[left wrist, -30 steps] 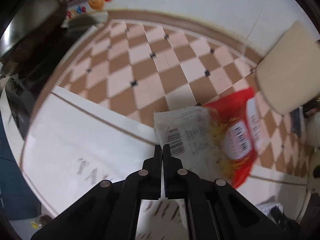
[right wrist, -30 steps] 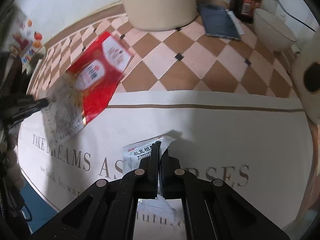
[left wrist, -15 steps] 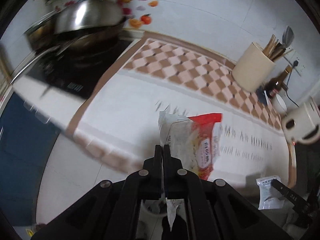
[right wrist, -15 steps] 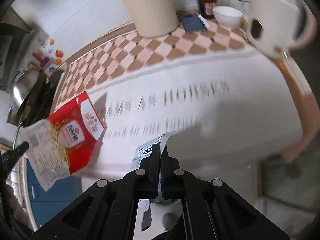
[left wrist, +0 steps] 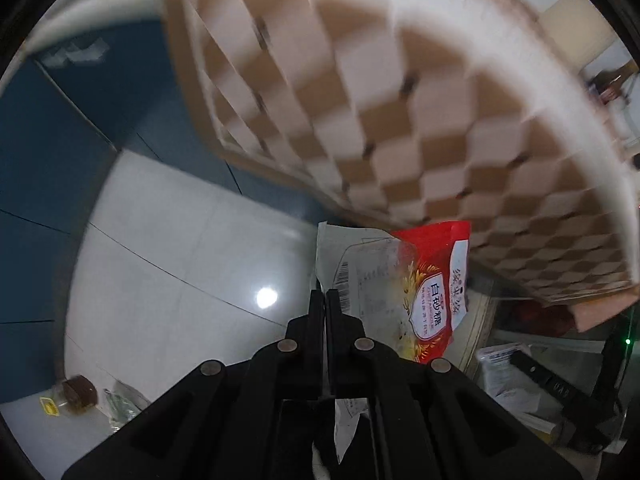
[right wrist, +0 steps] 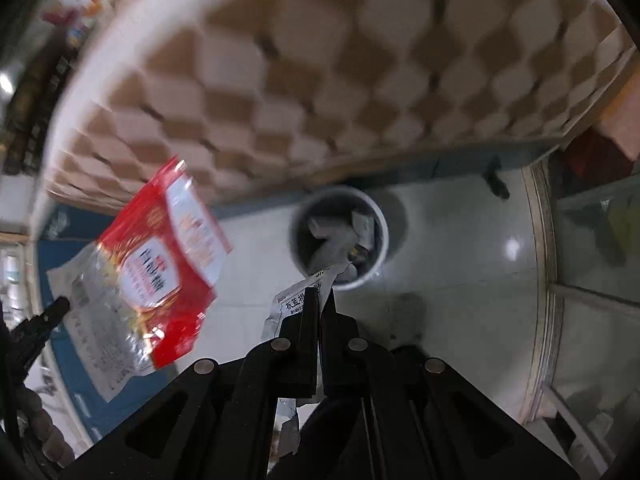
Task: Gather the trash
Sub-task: 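Carry the sugar bag and white packet over the bin and open both tools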
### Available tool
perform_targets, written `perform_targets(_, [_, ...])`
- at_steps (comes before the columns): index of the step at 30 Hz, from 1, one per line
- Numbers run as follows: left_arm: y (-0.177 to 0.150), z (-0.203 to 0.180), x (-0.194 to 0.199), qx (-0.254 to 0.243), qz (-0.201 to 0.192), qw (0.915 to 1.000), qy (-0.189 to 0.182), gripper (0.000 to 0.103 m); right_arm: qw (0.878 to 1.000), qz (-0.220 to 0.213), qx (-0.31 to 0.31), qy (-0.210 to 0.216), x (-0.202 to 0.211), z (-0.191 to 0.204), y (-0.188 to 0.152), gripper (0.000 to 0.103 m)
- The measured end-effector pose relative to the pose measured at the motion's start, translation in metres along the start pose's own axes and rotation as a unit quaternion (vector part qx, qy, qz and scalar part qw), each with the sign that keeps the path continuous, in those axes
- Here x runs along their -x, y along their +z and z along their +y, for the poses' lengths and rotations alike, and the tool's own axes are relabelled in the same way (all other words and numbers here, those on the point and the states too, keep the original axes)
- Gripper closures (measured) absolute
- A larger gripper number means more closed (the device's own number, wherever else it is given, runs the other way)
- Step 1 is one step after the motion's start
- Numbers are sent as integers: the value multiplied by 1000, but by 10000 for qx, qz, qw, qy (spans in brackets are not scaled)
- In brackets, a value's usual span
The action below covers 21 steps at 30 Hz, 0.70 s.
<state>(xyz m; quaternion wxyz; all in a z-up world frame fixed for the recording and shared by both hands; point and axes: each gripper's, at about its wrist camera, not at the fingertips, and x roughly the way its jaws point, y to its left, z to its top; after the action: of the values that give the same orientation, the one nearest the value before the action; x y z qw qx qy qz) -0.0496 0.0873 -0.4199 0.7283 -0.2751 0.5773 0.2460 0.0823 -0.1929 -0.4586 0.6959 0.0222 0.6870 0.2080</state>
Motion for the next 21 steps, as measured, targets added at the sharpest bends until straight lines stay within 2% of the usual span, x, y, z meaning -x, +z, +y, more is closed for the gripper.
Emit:
perform_targets(4, [0,-16,-129,-136,340,9993,123,103,9996,203,-46,-178,-99,-20,10,102])
perform_targets(9, [0,-34,-289,-367,757,9958,366,103,9991,255,-291,-186,-239,-59,44,102])
perform_targets(11, [-1,-37,-338,-349,982,9938,381,103,9990,290,-290,-166,-281,-66,56,102])
perform_targets(14, [-5,-39,-383,-436,1299,9893,497,101,9988,430,-228,-85,-342,-75,66,102])
perform_targets(18, [-13,-31,-393,-376,1464,9873,495,97,9973,724,-104,-42,-395,-76,77,101])
perform_targets(20, [-18,-24,-384,-345,1425,9881,471,80,9959,891,-95,-121,-407,-77,77,99])
perform_targets(21, [-21,-23,-376,-348,1385,9886,479,40,9954,943,-91,-122,-409,-78,77,87])
